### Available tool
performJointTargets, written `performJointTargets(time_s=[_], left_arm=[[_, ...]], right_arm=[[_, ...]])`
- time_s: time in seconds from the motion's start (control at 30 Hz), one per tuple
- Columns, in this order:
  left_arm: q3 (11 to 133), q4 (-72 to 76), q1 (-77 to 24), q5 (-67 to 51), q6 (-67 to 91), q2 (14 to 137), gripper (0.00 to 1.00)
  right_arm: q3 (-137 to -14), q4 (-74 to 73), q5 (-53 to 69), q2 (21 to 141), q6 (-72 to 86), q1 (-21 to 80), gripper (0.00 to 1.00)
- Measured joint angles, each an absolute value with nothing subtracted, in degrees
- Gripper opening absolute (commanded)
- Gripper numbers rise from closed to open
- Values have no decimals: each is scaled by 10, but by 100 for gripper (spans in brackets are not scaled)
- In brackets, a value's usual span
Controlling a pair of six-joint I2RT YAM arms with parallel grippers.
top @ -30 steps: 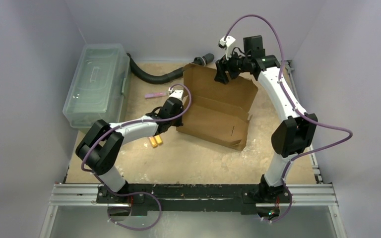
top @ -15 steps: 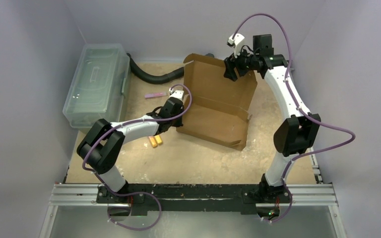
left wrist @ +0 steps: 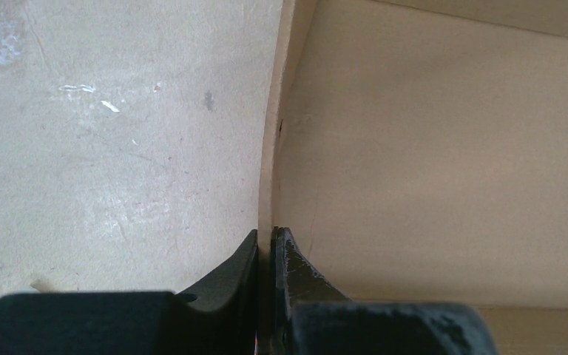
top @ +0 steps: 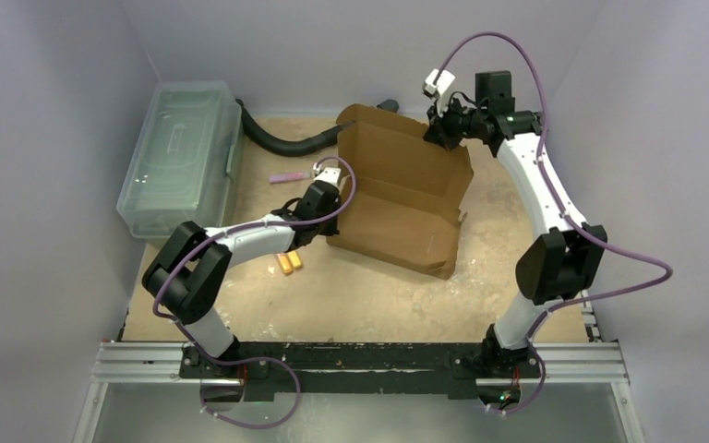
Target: Fold the paper box
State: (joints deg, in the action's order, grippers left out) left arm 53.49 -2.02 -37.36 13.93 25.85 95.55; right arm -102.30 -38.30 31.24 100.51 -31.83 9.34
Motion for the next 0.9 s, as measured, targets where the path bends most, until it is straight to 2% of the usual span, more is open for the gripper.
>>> performJointTargets(time_s=[0.13, 0.27, 0.43, 0.9], left_arm=[[536, -19, -364, 136, 254, 955, 3], [545, -21, -352, 129, 244, 958, 10], [558, -23, -343, 120, 241, 965, 10], [564, -23, -328, 81, 238, 973, 46]], right_arm=[[-997, -399, 337, 972, -319, 95, 0], [-997, -422, 383, 970, -317, 96, 0], [-997, -463, 432, 971, -319, 96, 0], [-985, -488, 443, 971, -333, 105, 0]])
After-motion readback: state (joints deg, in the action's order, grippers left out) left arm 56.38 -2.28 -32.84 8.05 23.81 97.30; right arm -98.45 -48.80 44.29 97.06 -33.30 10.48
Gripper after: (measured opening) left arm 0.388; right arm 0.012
